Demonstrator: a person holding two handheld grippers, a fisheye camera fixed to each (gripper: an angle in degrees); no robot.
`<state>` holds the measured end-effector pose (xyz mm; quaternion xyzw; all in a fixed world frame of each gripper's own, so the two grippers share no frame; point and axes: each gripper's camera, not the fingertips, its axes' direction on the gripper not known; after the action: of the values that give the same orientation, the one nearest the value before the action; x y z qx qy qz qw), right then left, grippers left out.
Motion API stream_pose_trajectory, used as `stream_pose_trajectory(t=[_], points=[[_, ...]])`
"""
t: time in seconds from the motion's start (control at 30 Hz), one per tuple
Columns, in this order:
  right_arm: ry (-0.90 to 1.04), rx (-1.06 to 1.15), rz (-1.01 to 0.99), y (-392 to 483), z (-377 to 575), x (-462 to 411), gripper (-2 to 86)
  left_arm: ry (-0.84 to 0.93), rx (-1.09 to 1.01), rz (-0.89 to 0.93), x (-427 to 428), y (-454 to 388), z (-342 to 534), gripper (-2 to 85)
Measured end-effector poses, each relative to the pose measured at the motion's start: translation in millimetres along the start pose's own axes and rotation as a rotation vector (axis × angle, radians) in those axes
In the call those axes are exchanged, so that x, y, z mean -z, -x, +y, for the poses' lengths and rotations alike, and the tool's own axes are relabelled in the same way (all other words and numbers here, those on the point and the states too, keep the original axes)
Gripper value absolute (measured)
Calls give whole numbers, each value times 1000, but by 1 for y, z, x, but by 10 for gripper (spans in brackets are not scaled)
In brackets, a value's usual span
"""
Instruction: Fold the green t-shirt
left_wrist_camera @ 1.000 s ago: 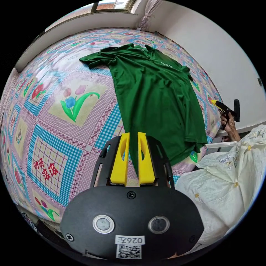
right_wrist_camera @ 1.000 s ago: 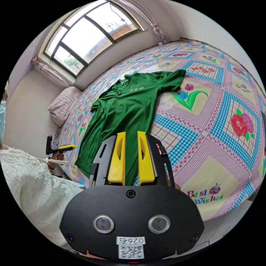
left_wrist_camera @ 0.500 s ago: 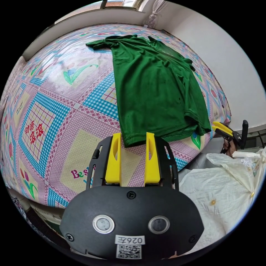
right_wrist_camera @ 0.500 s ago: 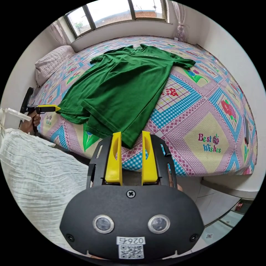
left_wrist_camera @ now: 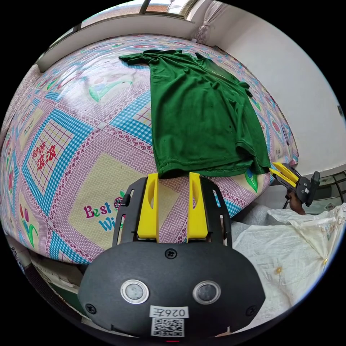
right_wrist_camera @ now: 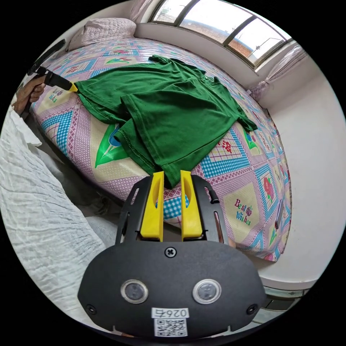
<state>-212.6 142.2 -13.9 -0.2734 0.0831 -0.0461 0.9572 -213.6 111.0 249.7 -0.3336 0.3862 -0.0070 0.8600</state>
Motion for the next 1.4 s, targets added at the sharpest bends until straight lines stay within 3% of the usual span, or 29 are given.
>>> stream_pose_trajectory(t=[0.17,0.27,0.47,0.67,0.8,0.93,1.1,1.2,1.27,1.4], points=[[11,9,30,5,1,-10,23,-6,-1,-27,0,4,9,113],[34,-3,64,1,6,-13,-6,-2,-29,-65,1,3,16,40],[9,-208,3,-51,39,10,-14,-53,-20,-36,20,16,41,1],[-71,-591,-255,-135,101,21,-14,-102,91,99,38,58,79,-3],[-171,-943,-606,-186,168,-12,-11,-132,246,279,31,98,112,-3],[-233,-1139,-769,-198,214,-38,-8,-152,271,479,20,113,138,-4],[-225,-1171,-852,-195,237,-57,0,-43,282,465,3,117,154,-5],[-270,-1118,-840,-194,244,-43,24,-80,278,506,9,116,161,-5],[-259,-1088,-802,-195,246,-31,35,-82,269,524,12,115,164,-6],[-134,-851,-538,-181,214,11,35,-20,277,455,16,111,171,-9]])
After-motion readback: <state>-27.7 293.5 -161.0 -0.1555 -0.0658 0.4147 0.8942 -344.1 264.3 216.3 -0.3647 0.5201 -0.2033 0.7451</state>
